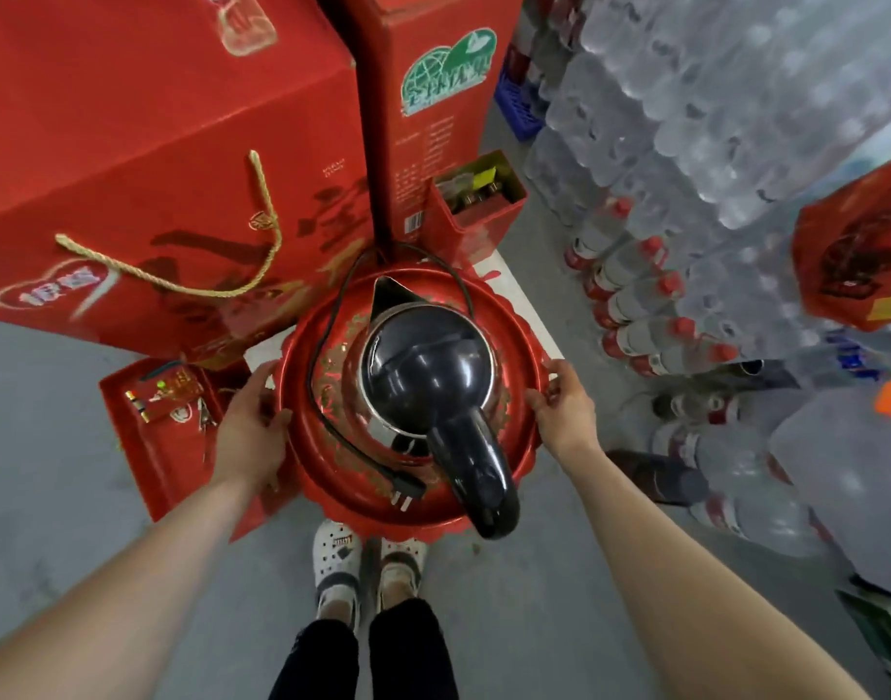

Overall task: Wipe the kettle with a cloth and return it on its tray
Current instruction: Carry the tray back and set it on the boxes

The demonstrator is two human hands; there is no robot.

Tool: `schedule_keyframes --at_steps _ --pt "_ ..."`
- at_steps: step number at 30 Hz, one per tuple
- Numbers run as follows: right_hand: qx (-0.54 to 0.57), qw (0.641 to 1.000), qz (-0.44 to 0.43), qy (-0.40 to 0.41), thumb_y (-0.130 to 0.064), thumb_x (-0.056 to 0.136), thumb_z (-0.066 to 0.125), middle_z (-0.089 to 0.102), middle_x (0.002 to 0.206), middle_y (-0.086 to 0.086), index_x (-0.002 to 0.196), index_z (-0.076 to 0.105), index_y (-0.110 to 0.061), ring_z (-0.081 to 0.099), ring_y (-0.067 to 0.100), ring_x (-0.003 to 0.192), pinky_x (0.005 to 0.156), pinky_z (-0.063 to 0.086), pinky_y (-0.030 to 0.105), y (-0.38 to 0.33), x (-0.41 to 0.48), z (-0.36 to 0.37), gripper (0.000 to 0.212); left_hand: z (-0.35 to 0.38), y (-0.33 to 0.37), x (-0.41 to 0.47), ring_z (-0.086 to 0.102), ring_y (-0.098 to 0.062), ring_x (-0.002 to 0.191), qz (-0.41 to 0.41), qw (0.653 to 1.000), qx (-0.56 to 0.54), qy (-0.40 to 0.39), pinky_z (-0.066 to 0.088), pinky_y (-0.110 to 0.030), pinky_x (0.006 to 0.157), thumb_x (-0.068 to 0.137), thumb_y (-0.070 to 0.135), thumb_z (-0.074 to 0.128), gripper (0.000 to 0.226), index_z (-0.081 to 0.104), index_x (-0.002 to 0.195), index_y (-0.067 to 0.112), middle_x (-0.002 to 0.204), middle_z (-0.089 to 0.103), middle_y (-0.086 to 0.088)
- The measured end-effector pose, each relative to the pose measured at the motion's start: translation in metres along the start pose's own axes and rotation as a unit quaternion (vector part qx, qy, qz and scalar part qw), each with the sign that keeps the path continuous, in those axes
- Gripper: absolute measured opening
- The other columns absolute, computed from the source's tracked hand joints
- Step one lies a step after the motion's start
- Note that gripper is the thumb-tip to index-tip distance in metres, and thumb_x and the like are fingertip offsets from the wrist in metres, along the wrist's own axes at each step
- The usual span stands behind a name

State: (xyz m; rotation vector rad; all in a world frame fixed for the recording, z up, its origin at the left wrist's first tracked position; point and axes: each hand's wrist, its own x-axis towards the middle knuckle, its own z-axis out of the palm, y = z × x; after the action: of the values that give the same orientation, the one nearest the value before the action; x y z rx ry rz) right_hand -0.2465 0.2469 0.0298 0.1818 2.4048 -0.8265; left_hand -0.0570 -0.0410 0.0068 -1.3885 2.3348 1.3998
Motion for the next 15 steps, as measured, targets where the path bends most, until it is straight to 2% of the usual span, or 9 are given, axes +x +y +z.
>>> schedule_keyframes --at_steps 6,8,11,15 --pt "-0.008 0.999 0.03 -0.003 -0.017 0.098 0.062 0.065 0.119 0.011 0.138 0.046 -0.022 0.067 0.033 0.105 0.092 0.057 0.055 0.003 0.011 0.019 0.043 0.007 -0.006 0.02 0.064 -0.034 0.103 -0.014 1.0 0.027 0.0 0.05 -0.054 0.093 0.088 0.001 0.054 0.063 0.043 0.139 0.036 0.117 0.064 -0.014" --pt "-0.011 0.999 0.035 -0.002 -0.017 0.098 0.062 0.065 0.111 0.008 0.137 0.046 -0.022 0.068 0.033 0.101 0.089 0.058 0.054 0.006 0.011 0.024 0.042 0.008 -0.008 0.022 0.063 -0.034 0.102 -0.006 0.999 0.041 0.0 0.05 -0.055 0.092 0.088 0.001 0.053 0.063 0.043 0.139 0.035 0.115 0.064 -0.014" --pt "-0.01 0.999 0.046 -0.019 -0.018 0.099 0.061 0.059 0.098 -0.004 0.138 0.047 -0.024 0.068 0.027 0.094 0.086 0.06 0.049 0.009 0.011 0.029 0.041 0.009 -0.011 0.023 0.064 -0.033 0.101 -0.006 0.999 0.047 -0.003 0.051 -0.055 0.091 0.088 0.0 0.052 0.063 0.042 0.139 0.035 0.117 0.064 -0.013" --pt "-0.011 0.998 0.052 -0.02 -0.019 0.099 0.061 0.059 0.099 -0.004 0.137 0.046 -0.026 0.069 0.026 0.098 0.089 0.059 0.05 0.011 0.012 0.036 0.041 0.009 -0.017 0.028 0.063 -0.033 0.104 -0.013 0.999 0.037 -0.006 0.052 -0.056 0.091 0.09 0.0 0.052 0.063 0.041 0.14 0.036 0.12 0.063 -0.012"
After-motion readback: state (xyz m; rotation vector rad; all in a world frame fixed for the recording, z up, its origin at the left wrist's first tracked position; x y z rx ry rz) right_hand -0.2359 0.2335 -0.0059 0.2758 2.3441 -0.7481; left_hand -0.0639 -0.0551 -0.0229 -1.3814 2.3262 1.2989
